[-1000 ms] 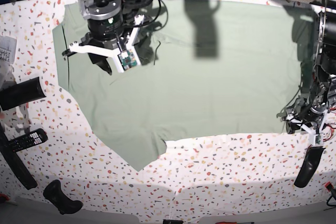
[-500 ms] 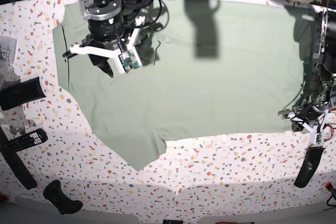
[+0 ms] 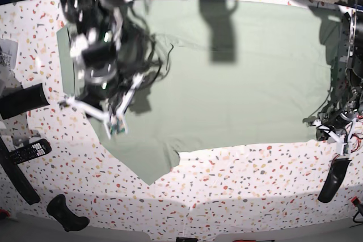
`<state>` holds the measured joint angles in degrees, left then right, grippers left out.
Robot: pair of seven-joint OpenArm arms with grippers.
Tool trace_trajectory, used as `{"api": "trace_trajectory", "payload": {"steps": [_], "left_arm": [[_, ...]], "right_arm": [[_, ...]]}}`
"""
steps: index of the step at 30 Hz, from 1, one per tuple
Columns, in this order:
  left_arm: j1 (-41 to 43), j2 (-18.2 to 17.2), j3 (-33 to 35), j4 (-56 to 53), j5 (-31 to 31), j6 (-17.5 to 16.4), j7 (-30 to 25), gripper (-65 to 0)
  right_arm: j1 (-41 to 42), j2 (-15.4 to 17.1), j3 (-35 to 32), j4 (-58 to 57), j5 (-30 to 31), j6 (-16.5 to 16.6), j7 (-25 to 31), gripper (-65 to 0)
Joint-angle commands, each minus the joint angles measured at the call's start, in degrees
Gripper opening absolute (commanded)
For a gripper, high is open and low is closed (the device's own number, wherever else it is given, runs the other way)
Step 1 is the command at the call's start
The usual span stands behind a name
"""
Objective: Fold the T-shirt properly
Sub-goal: 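Grasp the hem corners, right gripper and left gripper each pinching one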
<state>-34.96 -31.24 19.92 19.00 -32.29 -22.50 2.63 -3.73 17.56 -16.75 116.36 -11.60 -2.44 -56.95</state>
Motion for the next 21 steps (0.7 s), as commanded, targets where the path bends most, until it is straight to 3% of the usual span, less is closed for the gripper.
{"api": "trace_trajectory", "payload": {"steps": [1, 5, 7, 12, 18, 21], "left_arm": [[-1.4, -1.03, -0.04, 0.63, -0.11, 0.2, -1.55, -65.0], [-1.4, -1.01, -0.04, 0.63, -0.11, 0.2, -2.71, -65.0], [-1.4, -1.01, -0.04, 0.63, -0.09, 0.2, -2.71, -65.0], [-1.4, -1.01, -0.04, 0.63, -0.09, 0.2, -2.69, -65.0], [-1.38, -1.03, -0.04, 0.63, -0.09, 0.17, -2.69, -65.0], [-1.4, -1.03, -0.04, 0.63, -0.09, 0.2, -2.69, -65.0]], "right_arm": [[2.32, 0.17, 1.07, -0.94, 1.14, 1.18, 0.96, -47.9], [8.15, 0.2, 3.65, -9.01, 6.51, 6.4, 0.76, -34.8], [11.19, 0.22, 4.26, -12.81, 7.39, 7.15, 1.4, -29.4], [18.62, 0.22, 4.81, -23.82, 8.96, 7.08, 7.23, -28.8], [27.76, 0.2, 4.81, -40.5, 19.26, 7.15, 12.98, -28.9], [31.98, 0.2, 4.81, -48.48, 22.8, 9.55, 15.69, -29.0]]}}
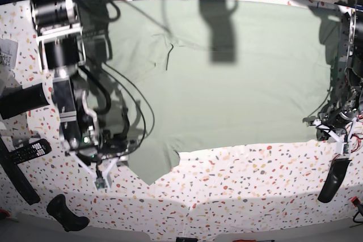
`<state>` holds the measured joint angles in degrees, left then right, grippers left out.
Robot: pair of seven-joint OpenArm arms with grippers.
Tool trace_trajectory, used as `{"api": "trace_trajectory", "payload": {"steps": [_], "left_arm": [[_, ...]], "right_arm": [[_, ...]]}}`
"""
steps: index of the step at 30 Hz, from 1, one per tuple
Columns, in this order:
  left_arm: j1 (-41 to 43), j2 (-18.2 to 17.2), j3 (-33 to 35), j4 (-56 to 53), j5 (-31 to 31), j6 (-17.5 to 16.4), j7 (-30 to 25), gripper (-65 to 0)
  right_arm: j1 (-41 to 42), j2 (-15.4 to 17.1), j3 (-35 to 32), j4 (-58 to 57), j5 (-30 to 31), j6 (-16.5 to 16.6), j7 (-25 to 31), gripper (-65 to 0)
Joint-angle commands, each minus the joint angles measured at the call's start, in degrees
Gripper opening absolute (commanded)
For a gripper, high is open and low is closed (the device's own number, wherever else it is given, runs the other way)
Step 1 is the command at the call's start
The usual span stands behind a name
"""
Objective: Fold the T-shirt properly
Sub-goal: 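Grasp the hem corners, right gripper and left gripper each pinching one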
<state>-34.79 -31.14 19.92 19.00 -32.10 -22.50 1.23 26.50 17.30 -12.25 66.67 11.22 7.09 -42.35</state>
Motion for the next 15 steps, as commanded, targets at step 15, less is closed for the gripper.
{"api": "trace_trajectory", "payload": {"steps": [15], "left_arm": [[-1.55, -1.11, -0.04, 0.63, -0.28, 0.2, -1.29, -65.0]], "right_arm": [[12.52, 0.33, 0.31, -27.63, 5.35, 12.31, 2.69, -29.0]]}}
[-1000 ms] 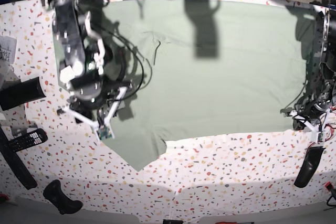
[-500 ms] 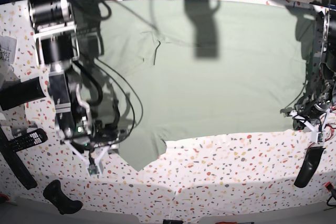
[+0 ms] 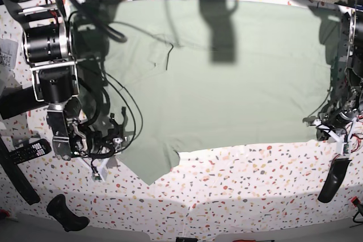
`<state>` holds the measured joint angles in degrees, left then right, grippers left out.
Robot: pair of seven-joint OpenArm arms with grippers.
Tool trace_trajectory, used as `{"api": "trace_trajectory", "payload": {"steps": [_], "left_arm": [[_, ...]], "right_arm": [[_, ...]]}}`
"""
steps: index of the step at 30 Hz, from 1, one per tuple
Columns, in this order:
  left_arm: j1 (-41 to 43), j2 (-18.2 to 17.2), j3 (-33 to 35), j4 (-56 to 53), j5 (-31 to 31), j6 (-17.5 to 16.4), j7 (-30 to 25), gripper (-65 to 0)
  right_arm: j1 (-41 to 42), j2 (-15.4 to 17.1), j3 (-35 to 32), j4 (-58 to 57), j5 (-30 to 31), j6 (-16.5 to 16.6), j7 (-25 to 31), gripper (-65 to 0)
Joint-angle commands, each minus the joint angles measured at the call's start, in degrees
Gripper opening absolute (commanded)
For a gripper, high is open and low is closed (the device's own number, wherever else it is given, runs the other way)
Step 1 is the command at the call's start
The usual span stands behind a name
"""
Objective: Fold the T-shirt properly
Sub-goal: 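Grasp the hem corners, right gripper and left gripper each pinching one, then fold the held hem over toward the collar with both grippers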
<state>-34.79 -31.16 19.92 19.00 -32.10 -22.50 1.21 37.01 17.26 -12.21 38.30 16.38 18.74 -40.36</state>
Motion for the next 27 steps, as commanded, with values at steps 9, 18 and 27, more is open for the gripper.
{"api": "trace_trajectory", "payload": {"steps": [9, 18, 27], "left_arm": [[-1.55, -1.11, -0.04, 0.63, -0.31, 0.2, -1.27, -65.0], [-1.57, -1.14, -0.04, 0.63, -0.31, 0.22, -1.22, -65.0], [-2.71, -0.79, -0.04, 0.7, -0.33, 0.2, -0.85, -65.0]], "right_arm": [[1.03, 0.37, 0.26, 0.76, 4.83, 1.95, -1.03, -42.8], [1.09, 0.37, 0.26, 0.79, 1.4, 1.92, -0.33, -65.0], [2.25, 0.83, 0.24, 0.79, -3.17, 1.88, 1.81, -65.0]]}}
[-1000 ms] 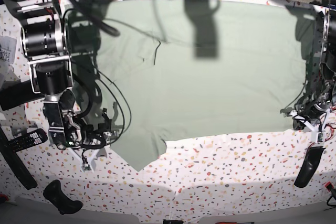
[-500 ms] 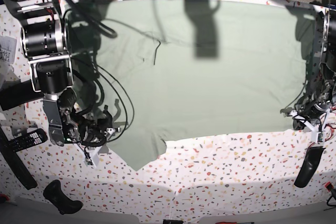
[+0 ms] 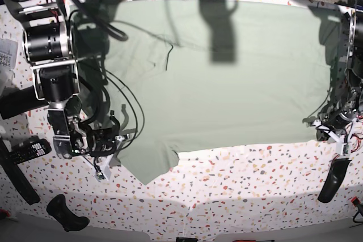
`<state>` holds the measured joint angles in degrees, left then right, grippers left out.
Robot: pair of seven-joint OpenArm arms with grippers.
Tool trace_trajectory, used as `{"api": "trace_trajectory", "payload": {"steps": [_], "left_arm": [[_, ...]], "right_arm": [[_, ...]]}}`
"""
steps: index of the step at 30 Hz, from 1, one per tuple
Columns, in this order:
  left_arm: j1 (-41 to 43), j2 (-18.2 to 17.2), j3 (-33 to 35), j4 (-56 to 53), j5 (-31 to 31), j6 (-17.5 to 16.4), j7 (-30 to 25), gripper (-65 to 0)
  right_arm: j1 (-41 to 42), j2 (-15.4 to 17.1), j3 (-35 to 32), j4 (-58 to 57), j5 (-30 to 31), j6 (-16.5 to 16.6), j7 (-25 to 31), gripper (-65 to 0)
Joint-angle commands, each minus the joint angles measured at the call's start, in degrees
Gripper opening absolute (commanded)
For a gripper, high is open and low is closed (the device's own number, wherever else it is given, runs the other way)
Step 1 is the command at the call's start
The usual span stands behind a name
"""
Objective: Fold the T-shirt properly
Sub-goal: 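Fold the held hem over toward the collar with both grippers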
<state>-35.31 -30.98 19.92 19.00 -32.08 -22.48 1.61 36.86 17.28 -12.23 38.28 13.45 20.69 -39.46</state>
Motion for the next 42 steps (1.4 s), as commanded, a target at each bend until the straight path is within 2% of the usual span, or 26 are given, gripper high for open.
{"api": "trace_trajectory", "payload": {"steps": [1, 14, 17, 19, 20, 25, 31, 34, 38, 42], "left_arm": [[-2.82, -0.94, -0.04, 0.74, -0.33, 0.17, -1.2, -65.0], [-6.73, -0.96, -0.04, 1.05, -0.52, 0.17, 0.48, -65.0], [-6.47, -0.98, -0.04, 2.08, -0.48, 0.17, 1.2, -65.0], [-6.4, -0.94, -0.04, 3.45, -0.52, 0.15, 4.63, -65.0], [-6.4, -0.94, -0.04, 4.37, -0.52, 0.15, 6.71, -65.0], [-6.43, -1.46, -0.04, 9.75, -0.5, 0.17, 11.78, -65.0], [-6.4, -1.64, -0.04, 15.17, -0.52, 0.17, 20.74, -65.0], [-5.75, -2.25, -0.04, 17.7, -0.55, 0.2, 23.85, -65.0], [-2.89, -5.2, -0.04, 23.04, -1.95, 0.2, 24.24, -65.0], [1.62, -9.16, -0.04, 30.01, -4.85, 0.17, 25.73, -65.0]], "right_arm": [[2.86, 0.81, 0.28, 0.81, -0.26, -0.07, 0.9, -65.0], [7.69, 0.79, 0.26, 1.73, -1.51, 0.17, 0.26, -65.0], [7.69, 0.79, 0.26, 2.25, -1.51, 4.26, 0.31, -65.0], [7.67, 0.81, 0.26, 3.02, -1.49, 7.61, 0.24, -65.0], [7.52, 0.81, 0.26, 3.61, -1.49, 8.02, 0.02, -65.0], [4.22, 0.79, 0.26, 9.84, -1.22, 8.02, -1.99, -65.0], [-4.2, 0.83, 0.28, 22.99, -1.36, 7.93, -4.61, -65.0], [-8.5, 0.85, 0.28, 28.55, -3.65, 7.21, -5.18, -65.0], [-13.97, 1.4, 0.28, 35.01, -9.55, 5.25, -5.16, -65.0], [-18.58, 2.67, 0.28, 40.68, -12.33, 3.58, -5.27, -65.0]]}}
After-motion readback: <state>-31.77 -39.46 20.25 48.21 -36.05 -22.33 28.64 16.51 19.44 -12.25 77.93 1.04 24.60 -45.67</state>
